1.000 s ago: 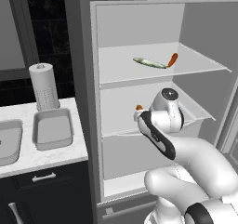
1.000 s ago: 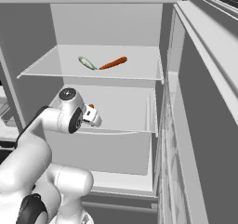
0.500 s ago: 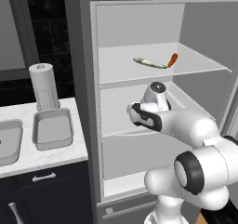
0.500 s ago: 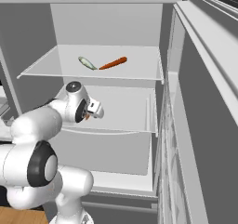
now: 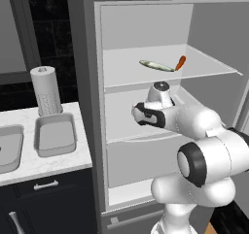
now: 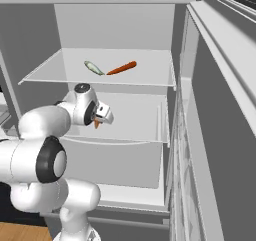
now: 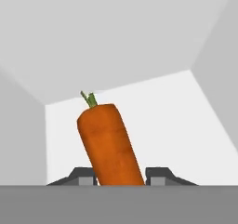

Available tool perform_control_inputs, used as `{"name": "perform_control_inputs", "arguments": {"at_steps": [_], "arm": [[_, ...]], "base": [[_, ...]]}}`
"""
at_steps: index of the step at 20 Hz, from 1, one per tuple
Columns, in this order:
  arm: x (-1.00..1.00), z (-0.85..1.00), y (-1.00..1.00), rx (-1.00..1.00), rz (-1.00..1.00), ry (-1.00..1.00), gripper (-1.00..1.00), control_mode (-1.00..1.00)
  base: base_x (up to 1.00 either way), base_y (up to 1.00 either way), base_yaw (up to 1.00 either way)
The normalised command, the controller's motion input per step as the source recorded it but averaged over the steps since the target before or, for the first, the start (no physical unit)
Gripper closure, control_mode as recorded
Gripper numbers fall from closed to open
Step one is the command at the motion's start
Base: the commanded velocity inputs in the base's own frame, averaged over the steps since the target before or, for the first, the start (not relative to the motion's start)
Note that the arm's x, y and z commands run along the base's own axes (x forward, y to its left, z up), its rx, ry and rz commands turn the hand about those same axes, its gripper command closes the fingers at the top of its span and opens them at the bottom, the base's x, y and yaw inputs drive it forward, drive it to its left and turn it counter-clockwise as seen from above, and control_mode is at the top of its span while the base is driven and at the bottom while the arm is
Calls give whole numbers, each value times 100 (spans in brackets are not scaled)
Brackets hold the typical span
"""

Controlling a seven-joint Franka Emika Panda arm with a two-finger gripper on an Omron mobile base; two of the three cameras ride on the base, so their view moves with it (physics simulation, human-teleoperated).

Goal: Place one carrot and one fish in each tupperware on the nearby counter, to pack two identical lunches.

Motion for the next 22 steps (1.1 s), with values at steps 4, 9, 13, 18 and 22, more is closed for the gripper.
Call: {"name": "perform_control_inputs", "arguments": {"at_steps": [4,9,13,18,22], "arm": [[-100,-16,-14,0,-1,0,100,-100],[-100,27,-14,0,0,3,100,-100],[-100,38,-11,0,0,4,100,-100],[-100,37,-5,0,0,0,100,-100],[-100,32,0,0,0,6,100,-100]], "base": [[0,0,0],[0,0,0],[0,0,0],[0,0,0],[0,0,0]]}}
